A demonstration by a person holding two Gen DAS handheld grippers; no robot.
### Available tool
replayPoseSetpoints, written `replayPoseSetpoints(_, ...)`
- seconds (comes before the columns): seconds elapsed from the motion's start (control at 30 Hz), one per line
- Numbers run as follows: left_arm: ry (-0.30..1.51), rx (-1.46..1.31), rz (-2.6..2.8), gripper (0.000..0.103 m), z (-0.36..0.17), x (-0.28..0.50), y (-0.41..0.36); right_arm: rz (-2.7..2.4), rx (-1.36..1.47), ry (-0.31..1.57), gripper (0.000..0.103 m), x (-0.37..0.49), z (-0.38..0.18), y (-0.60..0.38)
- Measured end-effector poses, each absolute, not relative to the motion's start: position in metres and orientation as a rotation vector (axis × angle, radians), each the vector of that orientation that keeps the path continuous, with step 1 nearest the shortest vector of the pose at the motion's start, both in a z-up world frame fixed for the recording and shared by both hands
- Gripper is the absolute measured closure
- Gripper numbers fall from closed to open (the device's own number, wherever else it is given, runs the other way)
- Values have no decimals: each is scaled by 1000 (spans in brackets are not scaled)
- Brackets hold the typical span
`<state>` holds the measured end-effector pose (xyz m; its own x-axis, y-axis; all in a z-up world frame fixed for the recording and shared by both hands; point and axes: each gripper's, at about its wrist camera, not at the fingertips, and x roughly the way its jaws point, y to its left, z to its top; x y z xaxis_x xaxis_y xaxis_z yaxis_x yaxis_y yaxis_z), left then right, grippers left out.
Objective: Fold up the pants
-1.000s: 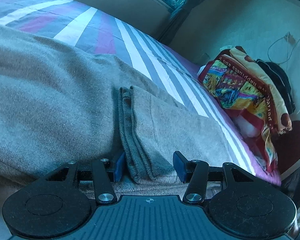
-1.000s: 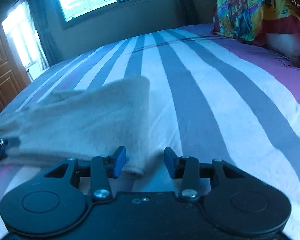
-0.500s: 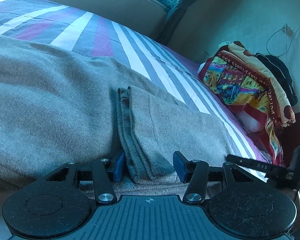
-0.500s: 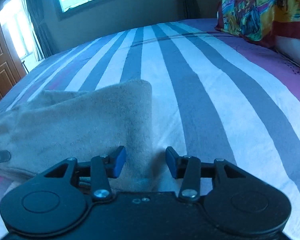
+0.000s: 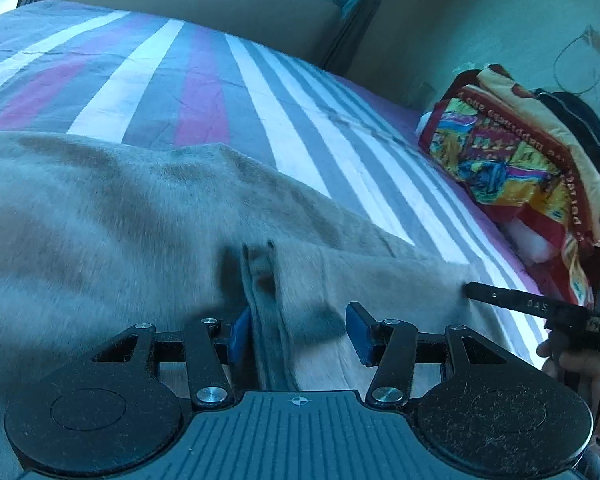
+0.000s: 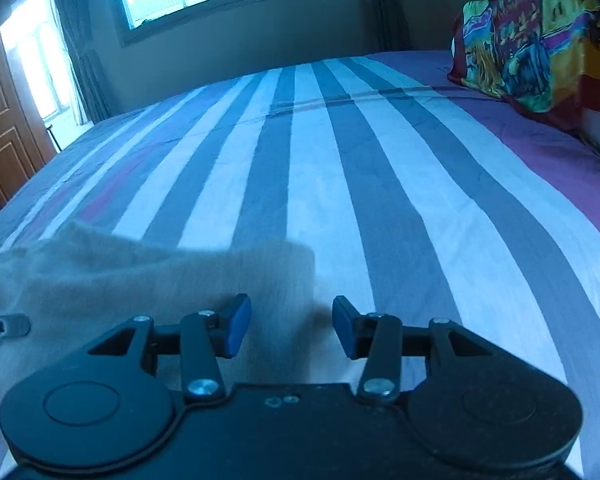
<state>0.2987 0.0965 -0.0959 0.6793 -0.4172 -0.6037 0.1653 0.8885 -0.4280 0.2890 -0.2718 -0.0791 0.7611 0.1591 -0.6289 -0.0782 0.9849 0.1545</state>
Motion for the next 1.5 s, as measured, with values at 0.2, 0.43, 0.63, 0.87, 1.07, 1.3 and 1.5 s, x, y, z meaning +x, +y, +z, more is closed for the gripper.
replayPoseSetpoints(0.2, 774, -335, -301, 51, -95, 311, 87, 111, 90, 731, 39, 313, -89, -269)
replayPoseSetpoints(0.43, 761, -331, -290, 51, -97, 292, 86, 128, 81, 740, 39, 294, -89, -274)
replayPoseSetpoints(0.63, 755, -310, -295, 51, -97, 262, 85, 118, 70, 757, 39, 280, -86, -271)
replayPoseSetpoints(0.87, 749, -327, -296, 50, -97, 231, 90, 106, 60, 775, 39, 255, -83, -268)
replayPoseSetpoints(1.07, 705, -389, -297, 49, -99, 201, 98, 107, 56, 773, 37, 216, -88, -269)
replayPoseSetpoints(1.3, 489, -650, -159, 48, -103, 125, 188, 134, 166, 555, 38, 151, -81, -302)
replayPoseSetpoints(1.5, 412, -812, 57, 35, -123, 104, 284, 117, 182, 608, 36, 151, -96, -314)
